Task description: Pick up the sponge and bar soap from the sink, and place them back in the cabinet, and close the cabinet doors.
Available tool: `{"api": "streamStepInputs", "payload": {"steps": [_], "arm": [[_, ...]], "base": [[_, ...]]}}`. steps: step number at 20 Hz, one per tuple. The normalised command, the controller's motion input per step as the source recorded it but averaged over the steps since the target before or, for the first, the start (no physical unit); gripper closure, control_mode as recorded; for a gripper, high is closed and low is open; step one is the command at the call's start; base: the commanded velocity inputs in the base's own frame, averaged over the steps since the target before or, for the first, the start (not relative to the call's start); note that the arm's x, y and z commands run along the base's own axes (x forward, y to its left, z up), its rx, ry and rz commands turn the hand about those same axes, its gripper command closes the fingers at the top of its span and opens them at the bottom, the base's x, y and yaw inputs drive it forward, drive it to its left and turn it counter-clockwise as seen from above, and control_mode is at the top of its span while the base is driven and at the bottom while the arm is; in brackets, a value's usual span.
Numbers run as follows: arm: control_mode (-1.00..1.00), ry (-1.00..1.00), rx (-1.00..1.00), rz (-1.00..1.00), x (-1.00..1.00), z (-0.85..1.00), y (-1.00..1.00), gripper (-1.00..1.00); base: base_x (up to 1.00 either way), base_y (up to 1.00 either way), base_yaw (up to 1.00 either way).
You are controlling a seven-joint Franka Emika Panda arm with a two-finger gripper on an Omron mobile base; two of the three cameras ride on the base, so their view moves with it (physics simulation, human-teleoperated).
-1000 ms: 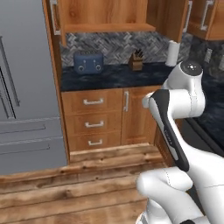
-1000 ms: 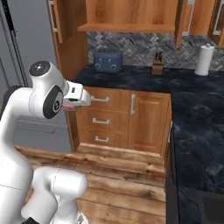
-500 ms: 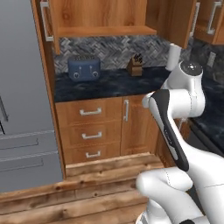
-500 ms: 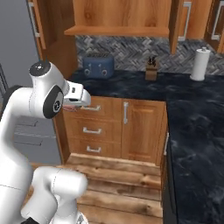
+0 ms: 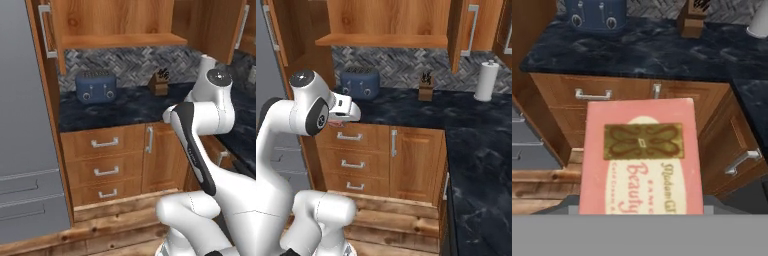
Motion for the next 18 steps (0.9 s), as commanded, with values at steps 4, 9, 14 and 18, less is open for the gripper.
{"api": "streamStepInputs", "payload": {"steps": [4, 9, 14, 18], "arm": [[1.00, 0.00, 0.00, 0.00, 0.00, 0.00, 0.00, 1.00], [1.00, 0.00, 0.00, 0.00, 0.00, 0.00, 0.00, 1.00], [1.00, 0.00, 0.00, 0.00, 0.00, 0.00, 0.00, 1.00], [1.00, 0.00, 0.00, 0.00, 0.00, 0.00, 0.00, 1.00]], "base": [[0.55, 0.12, 0.00], [0.62, 0.03, 0.00], [0.65, 0.00, 0.00], [0.62, 0.00, 0.00]]}}
